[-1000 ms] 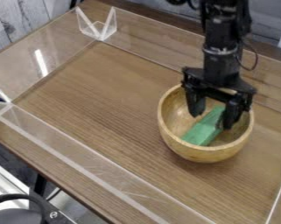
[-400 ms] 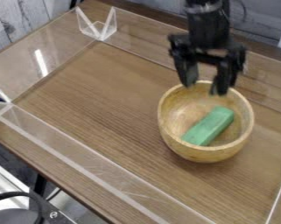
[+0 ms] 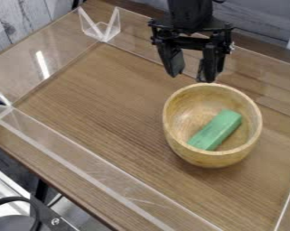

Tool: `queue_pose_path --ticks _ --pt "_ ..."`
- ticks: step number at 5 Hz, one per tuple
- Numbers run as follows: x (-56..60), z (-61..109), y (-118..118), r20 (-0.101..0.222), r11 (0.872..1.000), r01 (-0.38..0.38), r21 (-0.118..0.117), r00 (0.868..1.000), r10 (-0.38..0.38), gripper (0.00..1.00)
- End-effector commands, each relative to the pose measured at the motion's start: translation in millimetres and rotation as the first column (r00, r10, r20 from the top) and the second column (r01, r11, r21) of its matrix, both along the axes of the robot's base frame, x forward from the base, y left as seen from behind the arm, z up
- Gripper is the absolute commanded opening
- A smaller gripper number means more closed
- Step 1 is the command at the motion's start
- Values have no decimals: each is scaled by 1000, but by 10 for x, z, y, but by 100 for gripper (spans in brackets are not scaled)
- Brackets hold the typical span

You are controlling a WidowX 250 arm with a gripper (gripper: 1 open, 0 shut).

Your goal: Put the green block in the brown bowl

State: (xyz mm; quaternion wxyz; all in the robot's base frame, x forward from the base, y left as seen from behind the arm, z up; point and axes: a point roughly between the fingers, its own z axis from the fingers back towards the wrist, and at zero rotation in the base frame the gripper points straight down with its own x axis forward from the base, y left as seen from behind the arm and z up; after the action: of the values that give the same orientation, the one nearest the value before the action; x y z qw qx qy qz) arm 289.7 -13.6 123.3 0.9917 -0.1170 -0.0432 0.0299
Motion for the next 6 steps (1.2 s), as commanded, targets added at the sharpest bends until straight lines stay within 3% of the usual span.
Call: queue_pose_path --ticks 1,3,4,5,6 --pt "17 61 62 28 1000 -12 -12 1000 12 100" --pt "-13 -64 238 -1 999 -29 -40 1000 29 100" --pt "-46 1 262 9 1000 3 23 1000 -4 100" --pt "-60 18 210 8 998 34 54 999 -34 100" --pt "-26 10 228 -3 999 9 48 1000 -9 100"
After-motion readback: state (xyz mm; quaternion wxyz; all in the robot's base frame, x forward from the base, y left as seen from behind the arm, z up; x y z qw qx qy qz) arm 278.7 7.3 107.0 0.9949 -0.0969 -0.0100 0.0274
